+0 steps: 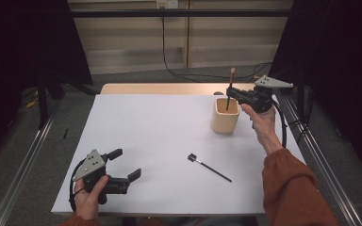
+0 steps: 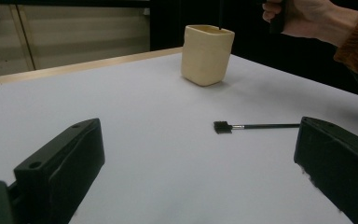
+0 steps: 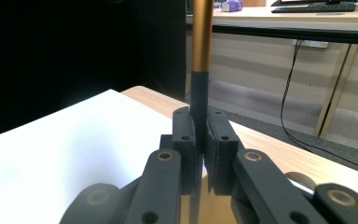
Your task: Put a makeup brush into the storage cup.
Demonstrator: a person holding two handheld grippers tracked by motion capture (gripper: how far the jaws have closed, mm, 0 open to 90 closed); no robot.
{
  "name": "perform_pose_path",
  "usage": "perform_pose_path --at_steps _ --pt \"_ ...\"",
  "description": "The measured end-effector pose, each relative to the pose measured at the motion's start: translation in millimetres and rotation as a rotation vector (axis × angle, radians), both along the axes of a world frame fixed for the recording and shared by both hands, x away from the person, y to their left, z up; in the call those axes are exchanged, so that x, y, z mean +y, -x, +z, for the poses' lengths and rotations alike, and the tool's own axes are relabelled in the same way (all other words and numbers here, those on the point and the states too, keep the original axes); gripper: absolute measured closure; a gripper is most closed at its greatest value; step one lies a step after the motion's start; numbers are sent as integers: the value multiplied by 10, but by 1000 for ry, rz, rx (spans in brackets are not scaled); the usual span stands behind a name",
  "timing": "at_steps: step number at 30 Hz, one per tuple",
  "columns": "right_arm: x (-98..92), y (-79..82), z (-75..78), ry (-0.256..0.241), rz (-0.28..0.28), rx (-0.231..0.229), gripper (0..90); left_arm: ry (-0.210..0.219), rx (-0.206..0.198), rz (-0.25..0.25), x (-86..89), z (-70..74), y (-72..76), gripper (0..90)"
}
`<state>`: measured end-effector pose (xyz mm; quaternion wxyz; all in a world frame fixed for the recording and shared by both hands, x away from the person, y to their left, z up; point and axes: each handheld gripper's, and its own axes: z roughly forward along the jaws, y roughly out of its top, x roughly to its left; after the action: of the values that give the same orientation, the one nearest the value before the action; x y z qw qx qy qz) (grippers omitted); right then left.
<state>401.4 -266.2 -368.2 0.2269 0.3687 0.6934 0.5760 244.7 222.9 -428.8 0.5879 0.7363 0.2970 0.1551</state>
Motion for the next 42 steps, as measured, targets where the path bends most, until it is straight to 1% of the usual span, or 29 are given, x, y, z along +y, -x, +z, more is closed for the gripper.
perform_pose_path --at_steps 1,7,18,23,26,31,42 --pt "-4 -1 -4 2 -2 -1 836 -6 -2 -2 -1 5 2 18" --pt "-24 -16 -68 3 -9 15 835 -6 2 -4 -11 0 4 18" --pt "13 -35 -178 29 -2 39 835 -10 3 -8 -9 -2 4 18" --pt "24 -35 -242 24 -2 50 834 -6 4 -8 -9 -2 4 18" --pt "29 -36 -274 20 -4 54 834 -12 4 -11 -7 -3 3 18" --pt "14 -26 -342 23 -7 64 834 -12 4 -10 -9 -5 3 18" --pt "17 -12 -406 28 -7 78 833 -12 4 -10 -6 -5 1 17"
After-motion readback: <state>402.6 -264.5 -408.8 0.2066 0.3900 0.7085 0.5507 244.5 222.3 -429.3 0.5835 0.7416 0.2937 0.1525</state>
